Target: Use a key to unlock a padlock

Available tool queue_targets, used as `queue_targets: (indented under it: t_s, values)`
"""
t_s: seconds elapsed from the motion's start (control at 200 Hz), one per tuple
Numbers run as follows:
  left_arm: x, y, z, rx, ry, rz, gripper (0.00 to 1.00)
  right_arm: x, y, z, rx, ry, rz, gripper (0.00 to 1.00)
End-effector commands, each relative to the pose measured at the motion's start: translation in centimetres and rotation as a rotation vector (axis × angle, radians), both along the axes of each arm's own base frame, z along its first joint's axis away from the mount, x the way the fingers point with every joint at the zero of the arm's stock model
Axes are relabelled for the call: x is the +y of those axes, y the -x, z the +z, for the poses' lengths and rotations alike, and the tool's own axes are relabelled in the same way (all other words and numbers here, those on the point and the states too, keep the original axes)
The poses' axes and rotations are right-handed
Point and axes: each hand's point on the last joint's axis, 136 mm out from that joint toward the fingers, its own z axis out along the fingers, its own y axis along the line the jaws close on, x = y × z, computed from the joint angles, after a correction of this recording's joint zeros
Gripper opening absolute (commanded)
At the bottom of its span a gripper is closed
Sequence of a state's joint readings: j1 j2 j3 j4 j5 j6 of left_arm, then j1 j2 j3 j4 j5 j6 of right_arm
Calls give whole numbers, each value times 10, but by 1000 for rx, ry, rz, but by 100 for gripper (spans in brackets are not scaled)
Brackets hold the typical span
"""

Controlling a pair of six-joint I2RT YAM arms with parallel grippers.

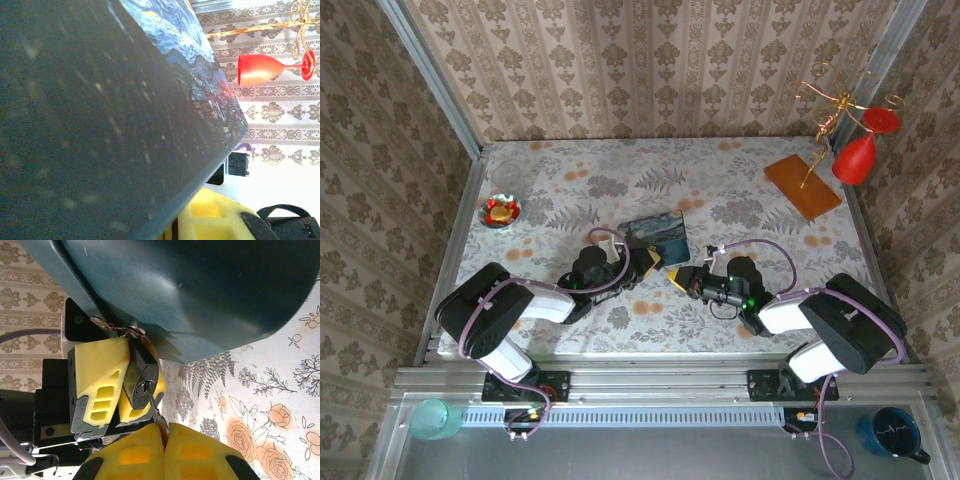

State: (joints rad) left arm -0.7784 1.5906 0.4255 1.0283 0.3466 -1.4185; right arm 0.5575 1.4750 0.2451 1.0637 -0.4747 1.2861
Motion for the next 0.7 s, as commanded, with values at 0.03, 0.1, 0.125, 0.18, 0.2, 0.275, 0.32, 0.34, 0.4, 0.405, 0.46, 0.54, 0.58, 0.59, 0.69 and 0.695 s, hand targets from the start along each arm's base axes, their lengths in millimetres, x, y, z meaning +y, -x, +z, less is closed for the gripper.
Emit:
queue_targets:
  t_s: [0.03,0.1,0.125,0.18,0.2,0.275,0.32,0.34,0.4,0.405,0.46,0.54,0.58,0.59,0.69,0.695]
  values:
    - [-12,12,25,-44,88,-66,0,0,-10,16,-85,-22,11,0]
    - [-11,12,24,-45,85,-62,0,-2,-13,18,-90,-36,24,0]
    - [-11,12,25,-46,85,-63,0,-4,-14,18,-88,-45,25,0]
    - [-11,12,25,-48,84,-63,0,-6,-17,21,-86,-69,26,0]
    - [-12,12,25,-48,85,-63,0,-6,-18,22,-87,-76,28,0]
    - [-13,13,26,-53,88,-69,0,-2,-19,21,-71,-86,42,0]
    - [-14,12,28,-57,93,-71,0,-1,-20,20,-62,-93,45,0]
    - [-15,13,29,-60,97,-73,0,-1,-20,20,-61,-98,44,0]
    - [-17,12,32,-69,107,-74,0,0,-22,19,-54,-108,45,0]
    - [-17,12,32,-70,107,-75,0,0,-22,19,-53,-109,45,0]
    - [-19,13,34,-75,111,-82,0,2,-22,17,-44,-110,47,0]
    - [-21,13,35,-76,112,-90,0,5,-23,17,-43,-112,57,0]
    - [-23,14,35,-75,112,-96,0,7,-24,19,-47,-115,62,0]
    - [-23,14,35,-75,112,-97,0,7,-24,19,-47,-115,63,0]
    - [-25,14,35,-75,116,-100,0,8,-24,22,-65,-115,70,0]
    - [-25,14,35,-75,116,-100,0,8,-25,23,-66,-115,70,0]
